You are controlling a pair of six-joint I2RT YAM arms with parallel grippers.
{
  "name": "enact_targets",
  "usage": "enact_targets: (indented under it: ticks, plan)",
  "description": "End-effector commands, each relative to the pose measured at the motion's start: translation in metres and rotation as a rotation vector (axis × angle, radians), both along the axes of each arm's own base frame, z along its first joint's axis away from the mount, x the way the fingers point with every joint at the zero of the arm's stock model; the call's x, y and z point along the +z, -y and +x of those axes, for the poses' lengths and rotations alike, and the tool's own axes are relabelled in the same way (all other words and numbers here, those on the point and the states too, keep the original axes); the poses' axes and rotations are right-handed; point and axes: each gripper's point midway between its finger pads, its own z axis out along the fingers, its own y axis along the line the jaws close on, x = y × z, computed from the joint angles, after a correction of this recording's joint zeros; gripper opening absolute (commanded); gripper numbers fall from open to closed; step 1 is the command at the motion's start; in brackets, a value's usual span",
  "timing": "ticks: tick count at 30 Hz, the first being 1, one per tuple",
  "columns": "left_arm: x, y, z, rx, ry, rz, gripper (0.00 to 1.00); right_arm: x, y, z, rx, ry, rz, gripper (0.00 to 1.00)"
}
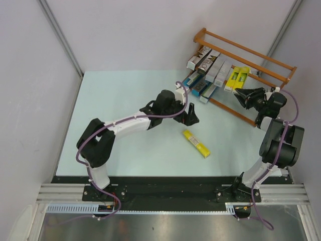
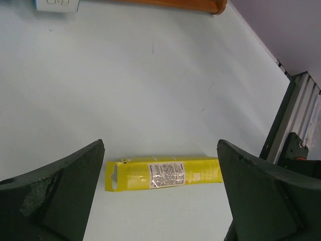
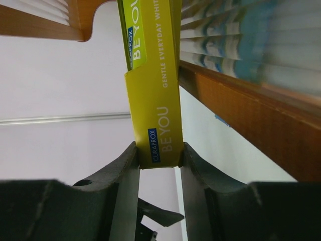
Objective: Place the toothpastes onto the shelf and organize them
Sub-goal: Place the toothpaste on the shelf.
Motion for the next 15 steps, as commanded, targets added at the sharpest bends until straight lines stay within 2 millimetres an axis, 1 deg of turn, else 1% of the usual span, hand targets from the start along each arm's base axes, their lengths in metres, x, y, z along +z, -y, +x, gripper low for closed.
enact_targets:
  ticks: [1, 2, 3, 7, 8, 10, 11, 15]
  plan:
    - [0.015, 0.004, -0.018, -0.042, 0.018, -0.059, 1.0, 0.02, 0.001, 0.014, -0.018, 0.068, 0.009, 0.33]
    - [0.016, 0.003, -0.019, -0.039, 0.02, -0.063, 1.0, 0.02, 0.0, 0.015, -0.017, 0.069, 0.014, 0.33]
    - [0.011, 0.002, -0.022, -0.042, 0.012, -0.062, 1.0, 0.018, 0.0, 0.016, -0.022, 0.063, 0.02, 0.33]
    - [0.006, 0.002, -0.033, -0.055, -0.005, -0.066, 1.0, 0.018, 0.002, 0.019, -0.037, 0.061, 0.043, 0.35]
    - [0.004, 0.002, -0.036, -0.057, -0.008, -0.065, 1.0, 0.019, 0.002, 0.02, -0.04, 0.063, 0.044, 0.39]
    - [0.002, 0.001, -0.039, -0.062, -0.013, -0.061, 1.0, 0.019, 0.001, 0.021, -0.046, 0.062, 0.048, 0.42]
    - [0.001, 0.001, -0.04, -0.062, -0.014, -0.059, 1.0, 0.02, -0.001, 0.022, -0.043, 0.064, 0.047, 0.46]
    - [-0.004, -0.003, -0.045, -0.055, -0.028, -0.054, 1.0, 0.016, -0.004, 0.021, -0.042, 0.042, 0.036, 0.54]
